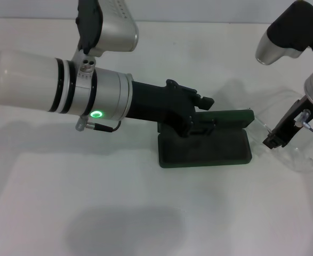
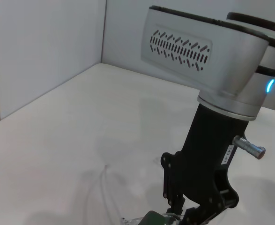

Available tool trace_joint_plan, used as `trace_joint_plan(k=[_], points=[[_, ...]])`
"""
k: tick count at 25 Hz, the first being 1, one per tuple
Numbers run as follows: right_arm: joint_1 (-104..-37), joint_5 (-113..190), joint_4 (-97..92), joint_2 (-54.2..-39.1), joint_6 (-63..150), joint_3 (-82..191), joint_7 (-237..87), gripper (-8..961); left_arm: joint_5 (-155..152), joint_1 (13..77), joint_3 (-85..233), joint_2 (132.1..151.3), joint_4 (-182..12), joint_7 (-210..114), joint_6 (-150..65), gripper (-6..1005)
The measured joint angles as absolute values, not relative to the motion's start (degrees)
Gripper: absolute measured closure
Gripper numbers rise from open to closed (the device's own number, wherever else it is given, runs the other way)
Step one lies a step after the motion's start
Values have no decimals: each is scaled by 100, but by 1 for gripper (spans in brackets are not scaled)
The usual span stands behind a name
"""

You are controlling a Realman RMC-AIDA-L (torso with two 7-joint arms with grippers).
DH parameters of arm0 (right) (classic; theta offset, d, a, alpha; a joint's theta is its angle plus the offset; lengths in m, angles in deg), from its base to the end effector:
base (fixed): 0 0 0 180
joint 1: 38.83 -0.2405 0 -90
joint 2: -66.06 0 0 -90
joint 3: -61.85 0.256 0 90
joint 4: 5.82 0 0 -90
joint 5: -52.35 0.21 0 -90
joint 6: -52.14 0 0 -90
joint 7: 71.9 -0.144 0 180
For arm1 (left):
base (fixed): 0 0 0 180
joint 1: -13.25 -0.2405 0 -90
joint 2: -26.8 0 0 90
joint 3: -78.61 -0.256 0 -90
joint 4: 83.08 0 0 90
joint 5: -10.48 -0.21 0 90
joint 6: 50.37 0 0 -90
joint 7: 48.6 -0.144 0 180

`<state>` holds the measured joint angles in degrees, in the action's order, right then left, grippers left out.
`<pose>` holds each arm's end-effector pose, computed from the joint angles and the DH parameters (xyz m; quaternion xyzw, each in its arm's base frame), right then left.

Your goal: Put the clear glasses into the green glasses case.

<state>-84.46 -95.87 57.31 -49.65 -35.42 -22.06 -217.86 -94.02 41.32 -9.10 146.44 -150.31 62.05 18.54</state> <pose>0.1697 0.3805 -0.0150 -0.9162 0.2851 -0.2421 0.1437 -0.1353 0.3367 -0.0566 -0.9766 -0.1485 -0.1380 0.0722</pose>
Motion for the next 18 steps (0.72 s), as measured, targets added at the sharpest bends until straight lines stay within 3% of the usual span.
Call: trace_joint_plan(k=[18], points=[[-8098, -9604, 6530, -4866, -3563, -1884, -21715, 841, -9402, 4099, -830, 14633, -15031, 6206, 1856, 505]])
